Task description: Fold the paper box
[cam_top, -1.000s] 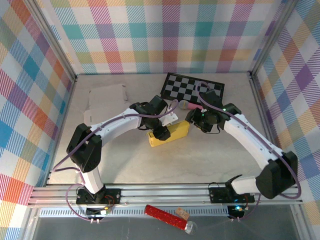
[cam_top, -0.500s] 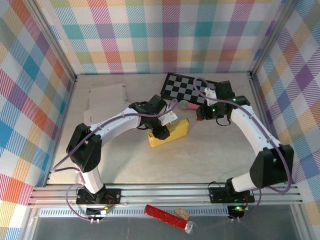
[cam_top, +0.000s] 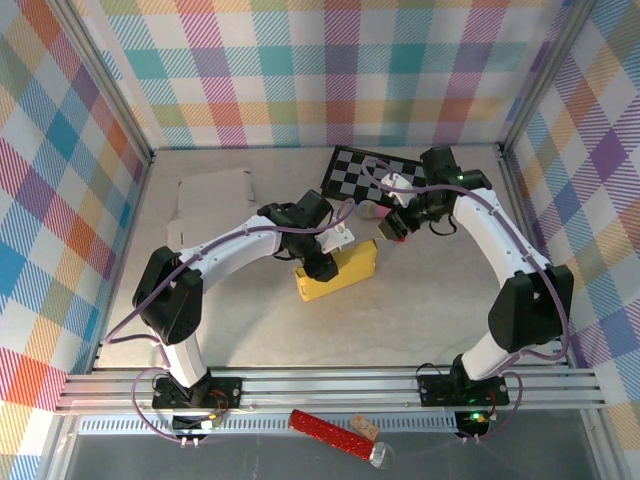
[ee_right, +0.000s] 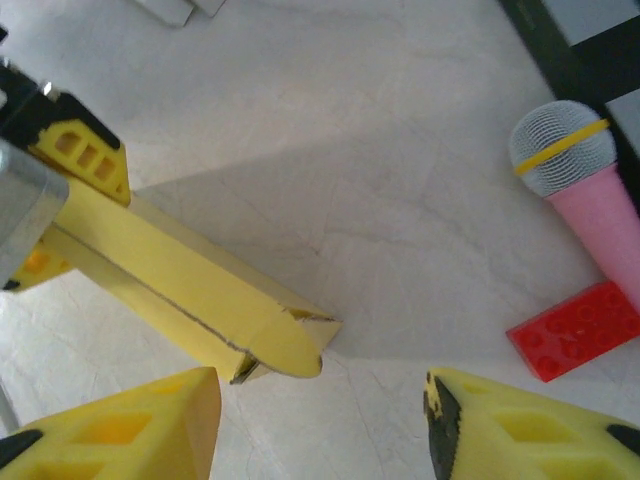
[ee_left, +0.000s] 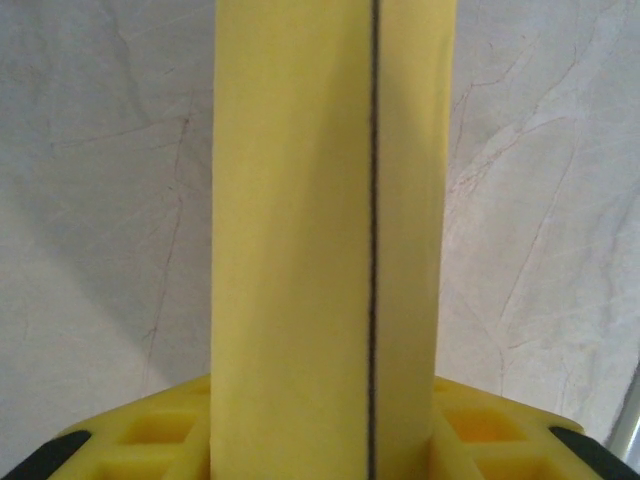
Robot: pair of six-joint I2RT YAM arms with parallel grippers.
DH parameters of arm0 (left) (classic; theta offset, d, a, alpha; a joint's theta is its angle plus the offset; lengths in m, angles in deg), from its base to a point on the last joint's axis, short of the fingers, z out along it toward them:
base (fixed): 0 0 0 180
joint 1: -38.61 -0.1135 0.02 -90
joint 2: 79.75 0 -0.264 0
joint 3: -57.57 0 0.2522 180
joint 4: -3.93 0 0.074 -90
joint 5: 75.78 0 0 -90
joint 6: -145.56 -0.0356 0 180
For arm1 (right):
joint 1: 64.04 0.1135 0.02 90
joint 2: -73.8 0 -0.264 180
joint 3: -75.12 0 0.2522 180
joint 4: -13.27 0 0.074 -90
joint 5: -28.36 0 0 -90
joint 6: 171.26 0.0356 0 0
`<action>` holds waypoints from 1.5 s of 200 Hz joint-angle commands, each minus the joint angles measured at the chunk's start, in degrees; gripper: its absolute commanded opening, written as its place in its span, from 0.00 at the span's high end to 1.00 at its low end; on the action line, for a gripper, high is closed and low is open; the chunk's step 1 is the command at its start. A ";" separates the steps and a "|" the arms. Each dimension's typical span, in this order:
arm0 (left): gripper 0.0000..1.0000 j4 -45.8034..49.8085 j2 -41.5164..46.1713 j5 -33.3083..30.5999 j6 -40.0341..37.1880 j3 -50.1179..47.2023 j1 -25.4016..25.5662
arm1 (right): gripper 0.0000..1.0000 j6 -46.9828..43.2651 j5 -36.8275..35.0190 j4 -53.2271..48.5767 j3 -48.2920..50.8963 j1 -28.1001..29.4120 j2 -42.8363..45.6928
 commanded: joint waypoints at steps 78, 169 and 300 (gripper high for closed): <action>0.64 3.12 0.53 2.63 -1.21 1.20 -0.65 | 0.48 -8.03 2.87 -5.09 -2.22 1.69 -4.03; 0.65 3.32 0.41 2.24 -1.27 1.75 -0.65 | 0.56 -8.64 2.33 -5.06 -2.00 3.80 -5.50; 0.65 3.58 0.64 1.82 -1.46 1.79 -0.52 | 0.66 -8.56 -3.09 -1.71 -2.10 6.70 -6.19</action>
